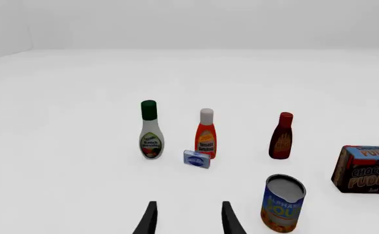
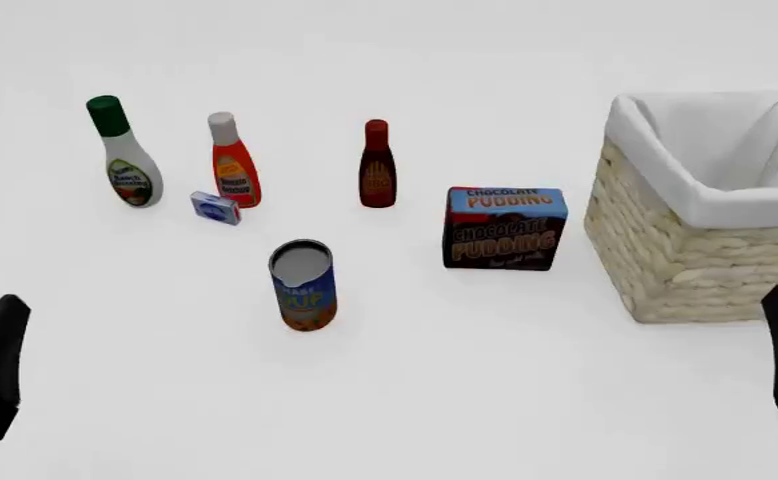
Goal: Pick the bbq sauce and place it in the basket.
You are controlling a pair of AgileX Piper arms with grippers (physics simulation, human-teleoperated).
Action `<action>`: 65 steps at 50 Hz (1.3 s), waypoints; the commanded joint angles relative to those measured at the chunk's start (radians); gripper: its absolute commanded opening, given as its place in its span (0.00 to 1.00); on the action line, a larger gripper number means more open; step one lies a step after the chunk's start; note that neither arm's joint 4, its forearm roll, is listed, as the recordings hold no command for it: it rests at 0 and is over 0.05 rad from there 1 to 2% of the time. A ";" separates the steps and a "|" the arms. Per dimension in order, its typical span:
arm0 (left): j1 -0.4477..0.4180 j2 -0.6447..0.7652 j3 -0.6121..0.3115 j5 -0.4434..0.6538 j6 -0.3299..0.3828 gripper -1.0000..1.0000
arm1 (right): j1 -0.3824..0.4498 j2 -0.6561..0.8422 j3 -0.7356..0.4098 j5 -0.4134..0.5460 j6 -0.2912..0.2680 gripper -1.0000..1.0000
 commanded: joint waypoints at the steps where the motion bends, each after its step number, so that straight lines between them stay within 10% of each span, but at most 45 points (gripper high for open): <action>1: 0.000 0.004 -0.003 -0.001 0.000 1.00 | 0.006 0.005 0.051 -0.054 0.011 1.00; 20: 0.000 0.005 -0.003 -0.001 0.000 1.00 | -0.009 0.062 0.044 -0.082 0.010 1.00; 30: 0.000 0.005 -0.003 -0.001 0.000 1.00 | 0.031 0.088 -0.138 0.029 -0.019 1.00; 65: 0.000 0.004 -0.003 -0.001 0.000 1.00 | 0.133 0.815 -0.579 -0.059 0.006 1.00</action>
